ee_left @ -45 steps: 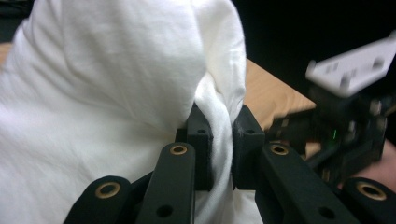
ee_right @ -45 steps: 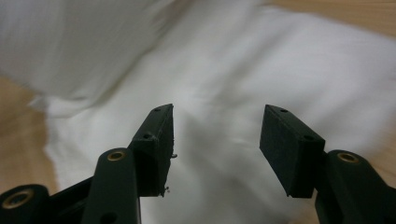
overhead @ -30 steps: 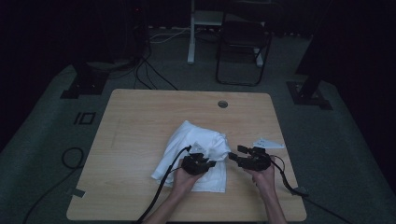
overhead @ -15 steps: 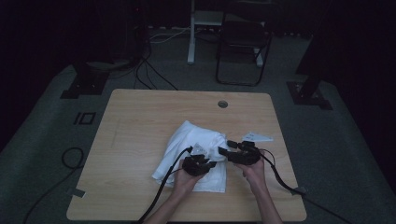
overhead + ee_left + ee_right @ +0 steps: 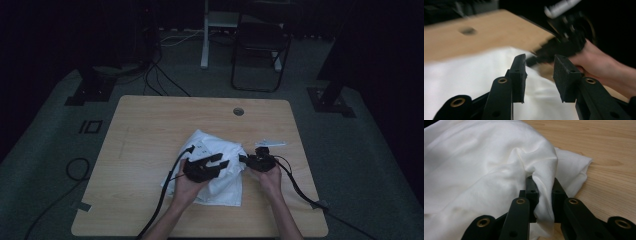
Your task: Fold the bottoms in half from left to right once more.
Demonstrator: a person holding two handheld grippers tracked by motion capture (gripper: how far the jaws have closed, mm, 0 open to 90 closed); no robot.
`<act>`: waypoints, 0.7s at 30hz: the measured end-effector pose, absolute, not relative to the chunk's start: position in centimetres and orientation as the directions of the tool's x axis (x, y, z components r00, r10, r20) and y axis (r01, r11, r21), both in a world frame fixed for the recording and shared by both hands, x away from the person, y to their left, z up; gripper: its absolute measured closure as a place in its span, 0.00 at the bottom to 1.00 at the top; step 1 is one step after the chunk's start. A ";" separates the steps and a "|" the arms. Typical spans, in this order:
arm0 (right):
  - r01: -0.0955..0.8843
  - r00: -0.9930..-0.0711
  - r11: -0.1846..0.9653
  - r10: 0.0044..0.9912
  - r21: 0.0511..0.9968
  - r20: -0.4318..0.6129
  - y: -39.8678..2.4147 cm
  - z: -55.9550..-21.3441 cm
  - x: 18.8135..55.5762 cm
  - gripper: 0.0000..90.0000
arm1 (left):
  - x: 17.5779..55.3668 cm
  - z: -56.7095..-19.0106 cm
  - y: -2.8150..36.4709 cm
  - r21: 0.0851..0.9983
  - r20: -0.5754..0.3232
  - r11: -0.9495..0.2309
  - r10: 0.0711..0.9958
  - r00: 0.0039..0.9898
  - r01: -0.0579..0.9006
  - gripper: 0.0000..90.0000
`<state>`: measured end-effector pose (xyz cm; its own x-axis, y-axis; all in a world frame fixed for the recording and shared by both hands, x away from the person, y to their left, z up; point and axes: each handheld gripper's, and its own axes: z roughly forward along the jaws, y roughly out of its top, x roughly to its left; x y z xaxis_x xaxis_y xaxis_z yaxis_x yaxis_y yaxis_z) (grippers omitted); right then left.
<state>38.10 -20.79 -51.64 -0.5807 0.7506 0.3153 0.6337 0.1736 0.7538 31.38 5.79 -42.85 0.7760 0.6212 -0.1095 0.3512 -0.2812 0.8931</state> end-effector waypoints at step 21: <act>0.632 -0.567 0.228 0.788 0.741 0.241 -20.6 -51.9 40.6 0.90 | 33.2 -50.5 8.8 0.782 -0.156 -0.318 0.733 0.662 0.536 0.69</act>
